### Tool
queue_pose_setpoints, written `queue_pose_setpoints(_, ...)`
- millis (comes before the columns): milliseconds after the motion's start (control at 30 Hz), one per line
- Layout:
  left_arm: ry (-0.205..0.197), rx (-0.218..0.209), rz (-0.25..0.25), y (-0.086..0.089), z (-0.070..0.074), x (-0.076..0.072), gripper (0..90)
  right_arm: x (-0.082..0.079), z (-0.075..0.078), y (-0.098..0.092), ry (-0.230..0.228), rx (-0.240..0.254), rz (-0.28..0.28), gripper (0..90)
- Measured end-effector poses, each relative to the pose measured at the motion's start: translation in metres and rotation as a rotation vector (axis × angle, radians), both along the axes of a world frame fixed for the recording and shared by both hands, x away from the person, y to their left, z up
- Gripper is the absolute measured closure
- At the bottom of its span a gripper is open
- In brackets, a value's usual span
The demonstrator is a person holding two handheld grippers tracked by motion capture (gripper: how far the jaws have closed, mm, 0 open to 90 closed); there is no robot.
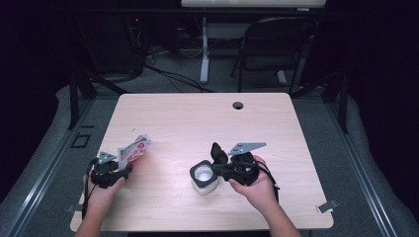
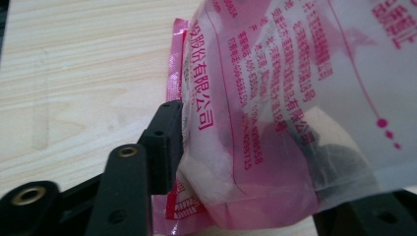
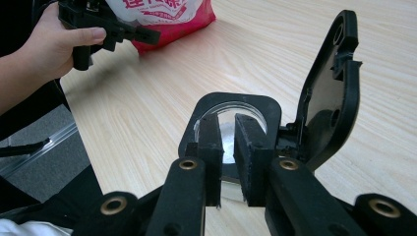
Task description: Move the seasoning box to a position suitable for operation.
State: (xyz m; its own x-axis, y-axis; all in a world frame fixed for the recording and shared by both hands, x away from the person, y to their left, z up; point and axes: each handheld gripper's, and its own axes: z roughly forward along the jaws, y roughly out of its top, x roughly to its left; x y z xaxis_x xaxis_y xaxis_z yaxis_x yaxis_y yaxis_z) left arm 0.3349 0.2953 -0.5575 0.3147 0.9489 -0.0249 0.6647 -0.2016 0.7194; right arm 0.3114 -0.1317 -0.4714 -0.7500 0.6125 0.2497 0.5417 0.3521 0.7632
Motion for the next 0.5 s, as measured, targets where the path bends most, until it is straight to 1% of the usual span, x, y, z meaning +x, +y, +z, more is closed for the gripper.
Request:
queue_pose_setpoints(33, 0.001, 0.002, -0.001, 0.0, 0.0, 0.0, 46.4, 0.0, 0.0, 0.0, -0.001, 0.001, -0.002, 81.6)
queue_pose_setpoints(133, -0.003, 0.007, 0.002, -0.001, 0.002, -0.001, 45.1, 0.0, 0.0, 0.0, -0.001, 0.001, -0.002, 81.6)
queue_pose_setpoints(167, 0.0, 0.008, -0.005, -0.001, 0.003, -0.002, 45.0, 0.0, 0.0, -0.001, -0.001, 0.0, 0.0, 81.6)
queue_pose_setpoints(233, -0.004, -0.004, 0.0, -0.001, 0.005, -0.003, 44.8, 0.0, 0.0, -0.001, 0.0, 0.005, -0.004, 81.4)
queue_pose_setpoints(333, 0.014, -0.016, -0.018, -0.003, 0.011, -0.005, 44.7, 0.0, 0.001, -0.002, -0.002, 0.005, -0.006, 81.4)
queue_pose_setpoints(367, 0.022, -0.018, -0.02, -0.004, 0.012, -0.006, 43.6, 0.0, 0.001, -0.002, -0.003, 0.005, -0.004, 81.4)
queue_pose_setpoints(400, 0.035, -0.016, -0.028, -0.005, 0.013, -0.006, 40.2, 0.0, 0.002, -0.002, -0.004, 0.006, -0.005, 81.4)
queue_pose_setpoints(500, 0.039, -0.012, -0.028, -0.009, 0.014, -0.009, 34.6, -0.001, 0.002, -0.003, -0.007, 0.01, -0.009, 81.4)
